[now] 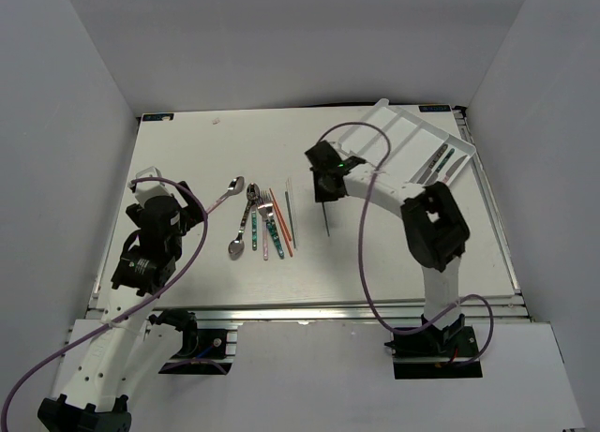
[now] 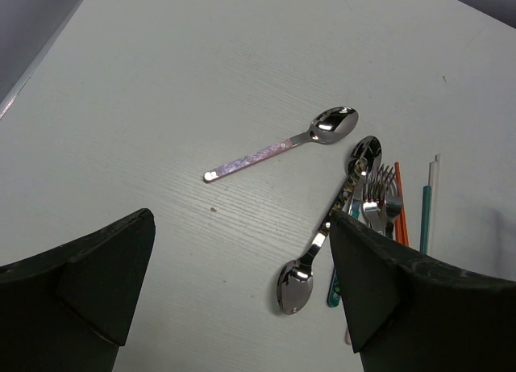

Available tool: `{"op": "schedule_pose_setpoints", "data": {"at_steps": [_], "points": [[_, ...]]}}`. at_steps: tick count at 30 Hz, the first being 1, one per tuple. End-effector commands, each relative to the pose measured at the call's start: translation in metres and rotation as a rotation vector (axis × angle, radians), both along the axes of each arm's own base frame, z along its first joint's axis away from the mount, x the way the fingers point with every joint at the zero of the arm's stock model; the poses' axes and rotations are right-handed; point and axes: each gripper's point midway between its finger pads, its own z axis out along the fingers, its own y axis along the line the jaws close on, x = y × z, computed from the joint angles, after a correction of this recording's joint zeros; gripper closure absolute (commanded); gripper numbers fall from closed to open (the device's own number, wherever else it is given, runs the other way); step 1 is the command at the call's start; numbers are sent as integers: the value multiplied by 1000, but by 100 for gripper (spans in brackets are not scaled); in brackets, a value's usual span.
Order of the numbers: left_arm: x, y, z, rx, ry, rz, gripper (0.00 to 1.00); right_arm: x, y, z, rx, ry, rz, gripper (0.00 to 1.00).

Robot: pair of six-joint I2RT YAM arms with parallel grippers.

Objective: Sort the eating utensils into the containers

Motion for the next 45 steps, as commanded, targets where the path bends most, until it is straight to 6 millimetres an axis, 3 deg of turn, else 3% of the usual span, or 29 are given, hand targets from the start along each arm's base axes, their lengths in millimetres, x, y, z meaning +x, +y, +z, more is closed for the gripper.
{"op": "schedule_pose_setpoints", "data": {"at_steps": [1,3,4,6,7,9,10,12,13,19,26,28,29,30,37,38,39,40,41,42,43,44,45], "points": [[0,-2,0,3,-3,-13,2,47,-54,77,156,-159,-119,100],[1,-2,0,2,-1,-16,2,59,-89,86,140,-189,-203,100],[1,-2,0,2,0,-16,2,73,-119,90,136,-206,-273,100],[1,-3,0,1,-1,-19,2,90,-148,99,145,-237,-344,100],[1,-3,-1,3,1,-18,2,102,-178,100,143,-246,-415,100],[1,-3,-1,4,4,-18,2,123,-204,102,160,-255,-493,100],[1,-3,-2,5,5,-17,2,131,-226,101,173,-248,-541,100],[2,-3,-2,5,7,-17,2,152,-245,111,218,-273,-595,100],[2,-3,-3,6,8,-17,2,160,-263,100,228,-260,-651,100],[2,-3,-4,6,13,-18,2,199,-292,94,348,-285,-707,100],[3,-4,-5,5,16,-22,2,207,-296,61,332,-223,-735,100],[3,-4,-5,5,16,-24,2,208,-292,60,349,-220,-725,81],[3,-4,-5,5,18,-24,2,207,-291,61,353,-221,-728,60],[3,-4,-5,6,18,-24,2,207,-291,64,361,-223,-727,55],[2,-4,-4,5,15,-22,2,203,-286,102,376,-269,-701,50],[2,-4,-4,5,15,-22,2,201,-281,117,382,-294,-681,50],[2,-3,-4,6,14,-19,2,193,-269,112,360,-278,-637,50],[2,-3,-4,6,14,-19,2,186,-262,123,353,-289,-611,50],[2,-3,-4,7,14,-18,2,180,-244,125,345,-285,-565,49],[2,-2,-4,8,15,-15,2,167,-220,112,311,-250,-487,50],[2,-2,-4,10,16,-13,2,157,-206,120,299,-258,-439,50],[1,-1,-4,10,16,-9,2,139,-181,106,226,-225,-371,50],[2,-1,-4,10,17,-9,2,128,-170,102,182,-220,-345,50]]}}
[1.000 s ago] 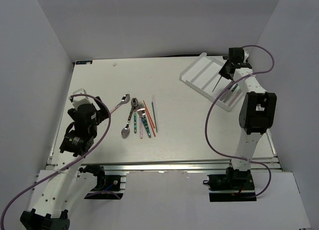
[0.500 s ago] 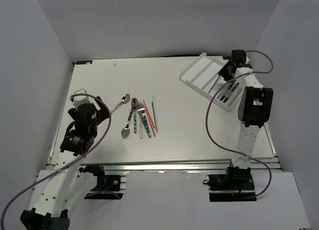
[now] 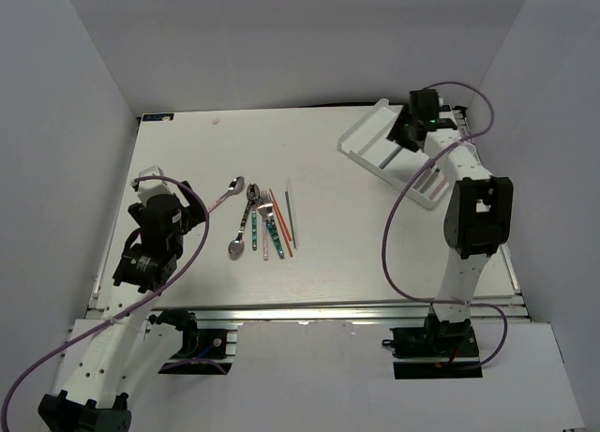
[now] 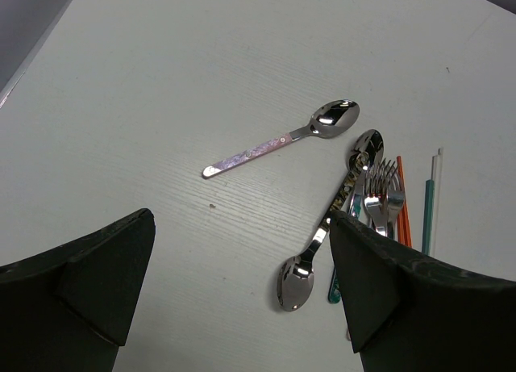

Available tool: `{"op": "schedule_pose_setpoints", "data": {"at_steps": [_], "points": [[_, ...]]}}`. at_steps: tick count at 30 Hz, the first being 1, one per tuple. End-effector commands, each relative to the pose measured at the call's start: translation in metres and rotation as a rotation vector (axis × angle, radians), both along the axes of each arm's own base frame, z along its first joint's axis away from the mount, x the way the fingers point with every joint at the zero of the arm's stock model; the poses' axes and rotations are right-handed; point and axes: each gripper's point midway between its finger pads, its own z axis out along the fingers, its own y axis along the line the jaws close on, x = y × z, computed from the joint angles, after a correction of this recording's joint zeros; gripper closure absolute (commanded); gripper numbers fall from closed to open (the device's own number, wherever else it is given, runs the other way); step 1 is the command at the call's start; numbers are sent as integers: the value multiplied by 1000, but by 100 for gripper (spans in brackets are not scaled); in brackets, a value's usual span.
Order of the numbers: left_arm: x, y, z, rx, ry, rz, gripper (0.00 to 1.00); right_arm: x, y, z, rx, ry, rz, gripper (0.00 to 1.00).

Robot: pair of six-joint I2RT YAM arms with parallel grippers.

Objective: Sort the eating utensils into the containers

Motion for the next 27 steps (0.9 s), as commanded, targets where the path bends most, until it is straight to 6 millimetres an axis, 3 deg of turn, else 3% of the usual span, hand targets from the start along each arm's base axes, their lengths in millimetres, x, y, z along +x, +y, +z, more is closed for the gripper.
{"op": "schedule_pose_setpoints", "data": {"at_steps": [1,2,3,4,5,8,12,13,14,17,18,20,27], "points": [[0,1,1,10,-4,1,2,-46,81,12,-158,-5,227,50],[0,1,0,10,-1,1,2,-55,93,16,-186,-18,254,52],[0,1,0,10,-1,1,2,-69,122,14,-210,-26,312,54],[0,1,-1,12,4,1,2,-81,134,5,-222,-9,343,56],[1,1,-1,12,6,1,2,-95,162,5,-218,-15,402,62],[1,1,-2,14,10,4,2,-119,207,-7,-207,-3,489,66],[0,2,0,14,2,9,2,-138,252,-26,-212,15,550,68],[0,3,-1,15,4,10,2,-142,258,-41,-231,45,565,69],[0,2,-1,14,4,9,2,-144,270,-40,-240,38,573,69],[0,2,-1,13,4,7,2,-151,290,-64,-254,77,613,69],[0,2,-1,12,3,6,2,-148,297,-63,-247,67,617,69],[0,1,-1,12,3,4,2,-150,300,-88,-274,125,626,69],[-1,1,2,7,-10,0,2,-148,314,-94,-273,125,634,69]]}}
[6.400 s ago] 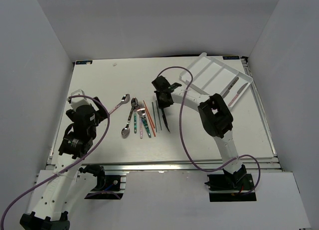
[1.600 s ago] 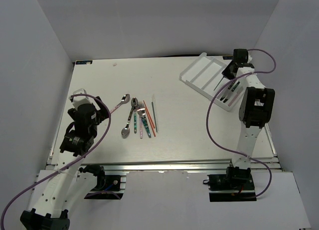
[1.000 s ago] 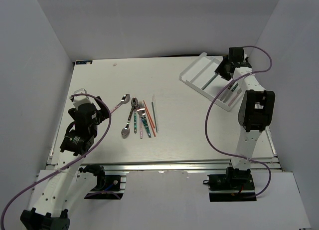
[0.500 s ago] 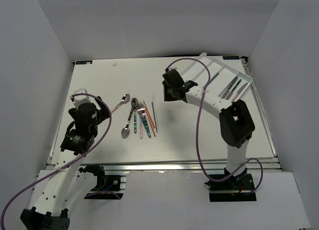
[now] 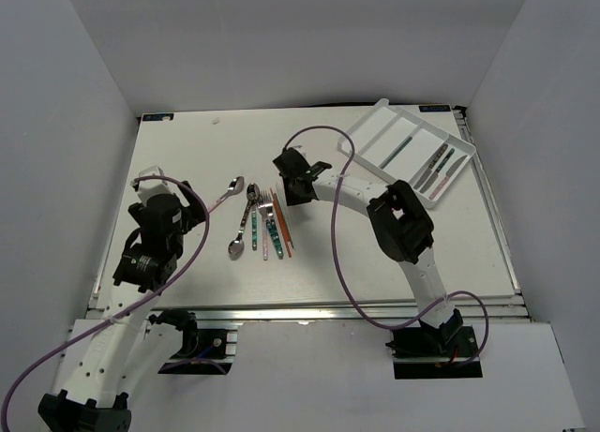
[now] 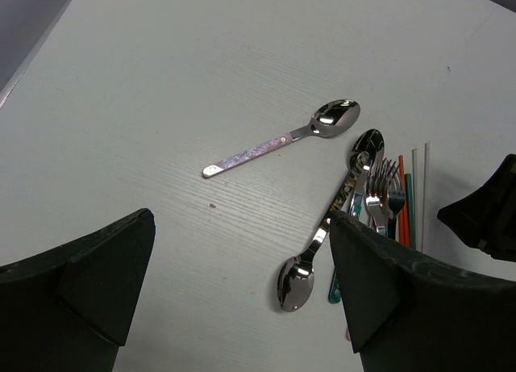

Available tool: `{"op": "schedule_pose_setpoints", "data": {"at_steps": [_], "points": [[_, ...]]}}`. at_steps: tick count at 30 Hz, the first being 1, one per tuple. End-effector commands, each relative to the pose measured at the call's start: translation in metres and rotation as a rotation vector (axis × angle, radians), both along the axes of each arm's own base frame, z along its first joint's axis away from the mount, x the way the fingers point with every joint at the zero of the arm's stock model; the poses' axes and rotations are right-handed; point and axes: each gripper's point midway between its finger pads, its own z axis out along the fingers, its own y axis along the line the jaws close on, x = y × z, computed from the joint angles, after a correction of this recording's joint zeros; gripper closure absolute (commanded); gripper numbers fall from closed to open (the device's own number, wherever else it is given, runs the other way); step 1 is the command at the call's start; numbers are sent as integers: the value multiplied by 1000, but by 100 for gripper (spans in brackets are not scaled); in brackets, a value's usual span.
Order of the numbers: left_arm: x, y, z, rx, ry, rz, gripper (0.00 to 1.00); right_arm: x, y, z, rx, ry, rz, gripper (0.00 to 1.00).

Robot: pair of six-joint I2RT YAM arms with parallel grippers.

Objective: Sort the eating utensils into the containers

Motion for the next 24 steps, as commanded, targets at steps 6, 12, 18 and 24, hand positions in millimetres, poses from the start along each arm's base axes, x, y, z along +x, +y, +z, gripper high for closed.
{"op": "schedule_pose_setpoints", "data": {"at_steps": [6,12,18,24], "points": [[-1,1,5,3,-19,-3,2,4,7,15,13,-23,-20,69],[-2,1,5,3,-21,-3,2,1,18,25,29,-36,1,69],[-2,0,6,1,-25,-5,2,-2,24,23,23,-29,20,68],[-2,0,6,1,-24,-7,2,-1,24,12,-3,-13,21,69]]}}
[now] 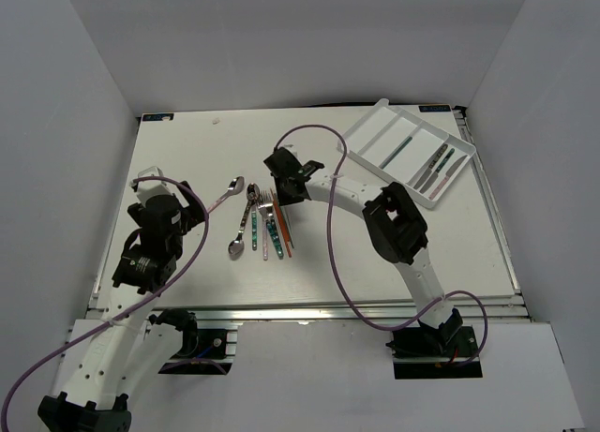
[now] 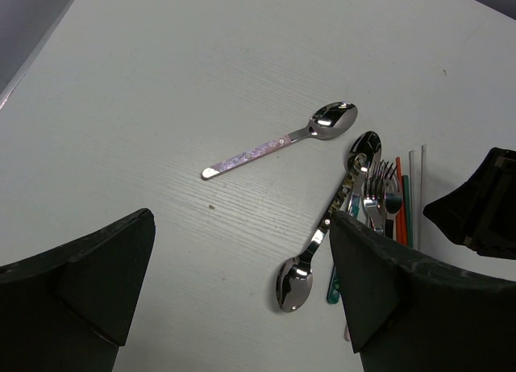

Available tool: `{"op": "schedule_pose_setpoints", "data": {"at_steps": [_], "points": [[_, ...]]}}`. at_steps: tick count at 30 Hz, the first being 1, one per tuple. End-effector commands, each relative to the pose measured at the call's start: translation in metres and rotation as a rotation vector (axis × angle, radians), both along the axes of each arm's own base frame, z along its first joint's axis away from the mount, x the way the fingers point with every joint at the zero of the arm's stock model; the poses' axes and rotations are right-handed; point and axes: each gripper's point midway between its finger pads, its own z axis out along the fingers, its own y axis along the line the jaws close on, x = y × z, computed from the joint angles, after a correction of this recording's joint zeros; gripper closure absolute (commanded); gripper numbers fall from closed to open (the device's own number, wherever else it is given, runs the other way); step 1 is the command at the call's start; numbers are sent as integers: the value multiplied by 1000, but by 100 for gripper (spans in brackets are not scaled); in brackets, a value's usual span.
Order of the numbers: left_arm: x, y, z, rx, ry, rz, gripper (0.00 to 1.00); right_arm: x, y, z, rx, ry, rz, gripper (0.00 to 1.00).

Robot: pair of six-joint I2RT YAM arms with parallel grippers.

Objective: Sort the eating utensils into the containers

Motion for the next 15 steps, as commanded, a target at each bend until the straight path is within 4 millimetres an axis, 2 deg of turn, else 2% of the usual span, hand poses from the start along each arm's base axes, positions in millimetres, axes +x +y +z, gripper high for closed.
{"op": "schedule_pose_setpoints", "data": {"at_steps": [1,9,15], "points": [[-1,0,3,4,-13,-8,2,4,0,-3,-24,0,-4,69],[0,-1,2,4,-9,-12,2,3,-2,-26,-70,29,3,74],[0,-2,2,3,-9,-15,2,-2,-14,-36,-124,65,-1,92]]}}
